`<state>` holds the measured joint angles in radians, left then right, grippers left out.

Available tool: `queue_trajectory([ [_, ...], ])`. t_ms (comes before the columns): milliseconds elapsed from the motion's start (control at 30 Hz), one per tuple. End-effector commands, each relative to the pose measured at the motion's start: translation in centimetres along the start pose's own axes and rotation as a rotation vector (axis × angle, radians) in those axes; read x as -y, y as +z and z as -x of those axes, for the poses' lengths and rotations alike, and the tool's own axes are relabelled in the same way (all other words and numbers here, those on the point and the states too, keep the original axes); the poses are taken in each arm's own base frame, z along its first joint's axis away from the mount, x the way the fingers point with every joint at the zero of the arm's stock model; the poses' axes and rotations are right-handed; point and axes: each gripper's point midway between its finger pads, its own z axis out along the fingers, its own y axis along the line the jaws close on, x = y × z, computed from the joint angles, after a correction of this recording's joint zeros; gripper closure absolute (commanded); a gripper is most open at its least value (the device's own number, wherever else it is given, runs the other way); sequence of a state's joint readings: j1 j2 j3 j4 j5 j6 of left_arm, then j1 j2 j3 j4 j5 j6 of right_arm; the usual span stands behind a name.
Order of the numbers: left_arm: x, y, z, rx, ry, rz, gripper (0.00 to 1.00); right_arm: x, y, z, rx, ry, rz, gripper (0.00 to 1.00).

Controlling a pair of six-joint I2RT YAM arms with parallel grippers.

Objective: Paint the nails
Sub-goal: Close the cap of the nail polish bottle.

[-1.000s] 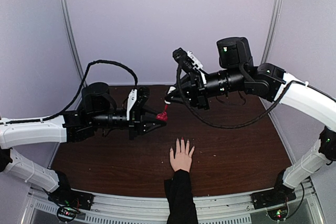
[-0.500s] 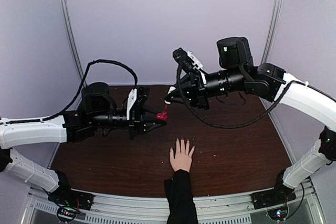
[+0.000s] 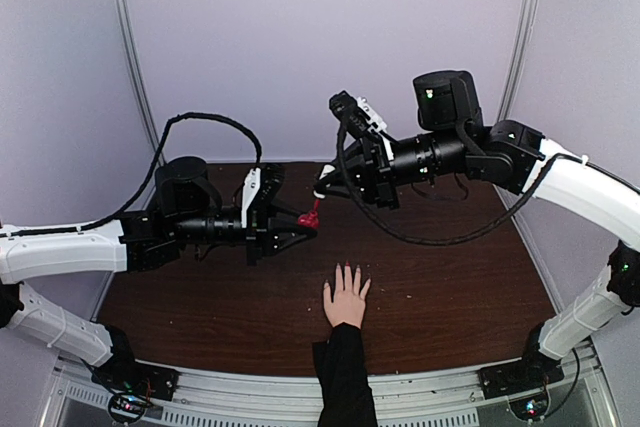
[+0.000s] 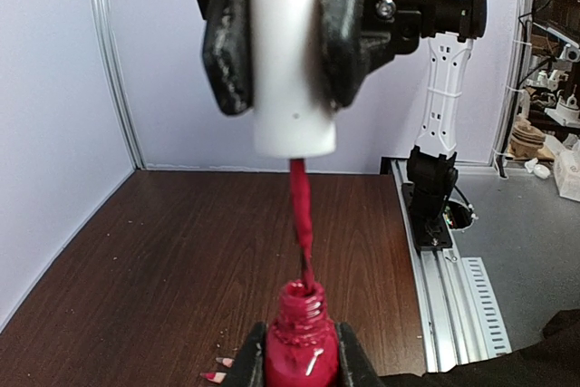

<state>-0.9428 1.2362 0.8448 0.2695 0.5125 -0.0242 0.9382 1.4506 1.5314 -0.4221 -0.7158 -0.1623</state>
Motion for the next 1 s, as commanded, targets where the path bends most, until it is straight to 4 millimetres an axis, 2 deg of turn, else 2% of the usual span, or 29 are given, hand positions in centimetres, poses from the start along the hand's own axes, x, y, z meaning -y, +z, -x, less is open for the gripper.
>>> queue_trajectory([
  [0,0.0,-0.5,2.9,0.085,0.039,0.013,1.00,-0.7,-0.4,0.9,0.027,-0.031,0.012,1.00],
  [967,0.1,-0.4,3.7,0.117,0.025,0.003,1.00,-0.3,1.2,-0.6,-0.013,-0.015,0.016,1.00],
])
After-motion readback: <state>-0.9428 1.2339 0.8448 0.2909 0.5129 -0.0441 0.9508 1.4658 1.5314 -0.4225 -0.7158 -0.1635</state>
